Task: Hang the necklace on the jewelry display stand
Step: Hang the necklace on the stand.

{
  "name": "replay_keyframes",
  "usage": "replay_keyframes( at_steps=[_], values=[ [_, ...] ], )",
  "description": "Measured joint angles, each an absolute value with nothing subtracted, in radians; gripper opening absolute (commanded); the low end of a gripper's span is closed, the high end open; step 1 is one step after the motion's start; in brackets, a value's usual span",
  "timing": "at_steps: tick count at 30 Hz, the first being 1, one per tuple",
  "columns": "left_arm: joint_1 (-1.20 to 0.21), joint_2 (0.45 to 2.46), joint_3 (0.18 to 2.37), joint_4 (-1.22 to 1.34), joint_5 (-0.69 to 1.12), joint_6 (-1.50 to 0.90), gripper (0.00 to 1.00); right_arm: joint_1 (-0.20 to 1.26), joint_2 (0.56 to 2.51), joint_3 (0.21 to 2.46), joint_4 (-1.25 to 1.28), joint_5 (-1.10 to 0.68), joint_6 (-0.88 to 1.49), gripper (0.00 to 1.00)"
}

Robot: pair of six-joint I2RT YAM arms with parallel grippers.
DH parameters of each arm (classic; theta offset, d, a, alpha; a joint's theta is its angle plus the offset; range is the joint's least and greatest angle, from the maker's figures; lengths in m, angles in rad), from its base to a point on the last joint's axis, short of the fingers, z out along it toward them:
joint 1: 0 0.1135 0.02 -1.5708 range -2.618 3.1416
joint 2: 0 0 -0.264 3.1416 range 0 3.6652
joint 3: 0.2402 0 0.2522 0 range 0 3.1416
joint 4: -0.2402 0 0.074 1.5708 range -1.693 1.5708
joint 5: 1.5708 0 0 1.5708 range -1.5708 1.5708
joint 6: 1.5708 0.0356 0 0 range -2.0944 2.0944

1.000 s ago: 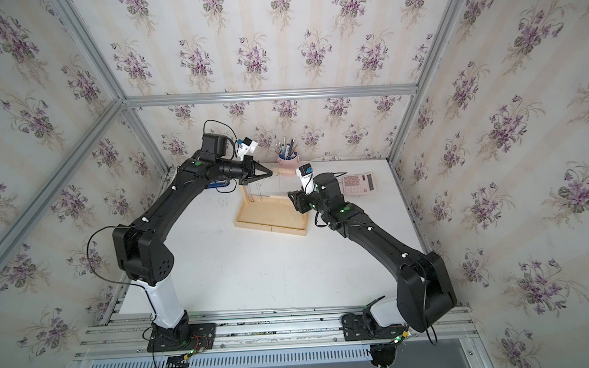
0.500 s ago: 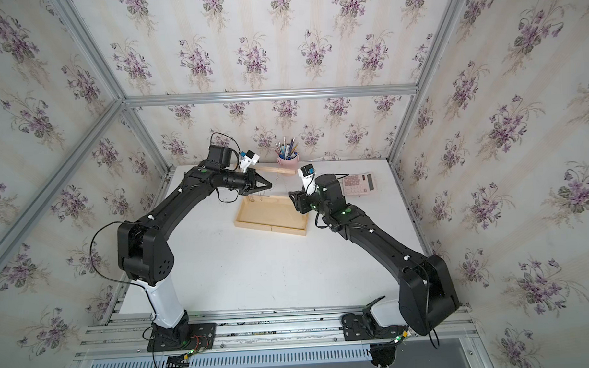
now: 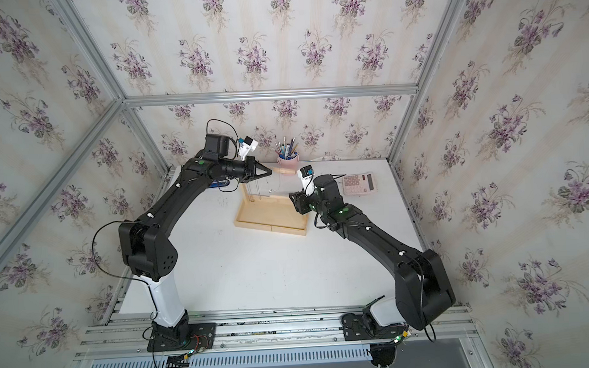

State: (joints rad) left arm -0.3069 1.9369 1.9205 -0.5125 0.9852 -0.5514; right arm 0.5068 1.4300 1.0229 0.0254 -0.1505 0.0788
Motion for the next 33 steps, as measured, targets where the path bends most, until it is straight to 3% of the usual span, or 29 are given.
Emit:
replay_keyframes(
  at_steps=[8, 18, 26, 33],
  values=[
    [-0.310, 1.983, 2.166, -0.537, 1.011, -0.583, 0.00, 0.507, 1.433, 1.021, 0.033, -0.150, 0.086, 0.58],
    [-0.337, 2.003, 2.152, -0.565, 1.016, -0.607, 0.00, 0.508, 1.424, 1.000, 0.049, -0.121, 0.097, 0.58],
    [-0.327, 2.148, 2.532, -0.526, 1.008, -0.711, 0.00, 0.508, 1.424, 0.989, 0.062, -0.116, 0.106, 0.58],
    [-0.294, 2.196, 2.573, -0.394, 0.981, -0.865, 0.00, 0.508, 1.416, 0.940, 0.070, -0.117, 0.130, 0.58]
  ],
)
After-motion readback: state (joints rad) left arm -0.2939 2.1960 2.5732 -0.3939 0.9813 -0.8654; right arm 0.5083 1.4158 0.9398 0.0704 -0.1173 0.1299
